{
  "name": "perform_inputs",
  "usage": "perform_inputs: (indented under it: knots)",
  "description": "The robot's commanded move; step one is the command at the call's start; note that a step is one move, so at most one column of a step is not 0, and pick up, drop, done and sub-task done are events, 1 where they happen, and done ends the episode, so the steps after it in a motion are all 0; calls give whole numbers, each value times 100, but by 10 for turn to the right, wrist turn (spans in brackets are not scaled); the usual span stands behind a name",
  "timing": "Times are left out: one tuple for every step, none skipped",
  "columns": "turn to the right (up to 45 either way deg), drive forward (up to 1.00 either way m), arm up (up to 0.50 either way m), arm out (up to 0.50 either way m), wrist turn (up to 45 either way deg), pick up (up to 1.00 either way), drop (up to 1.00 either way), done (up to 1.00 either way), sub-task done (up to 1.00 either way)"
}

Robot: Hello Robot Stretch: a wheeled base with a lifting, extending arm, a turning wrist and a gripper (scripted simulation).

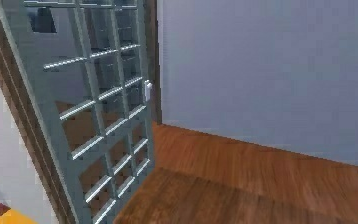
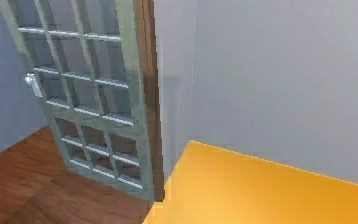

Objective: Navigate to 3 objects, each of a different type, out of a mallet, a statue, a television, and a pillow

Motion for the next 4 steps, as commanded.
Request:
perform_inputs:
  knots:
    - [0, 100, 0, 0, 0, 0, 0, 0, 0]
    - [0, 60, 0, 0, 0, 0, 0, 0, 0]
    - [-150, 0, 0, 0, 0, 0, 0, 0, 0]
    - [0, 20, 0, 0, 0, 0, 0, 0, 0]
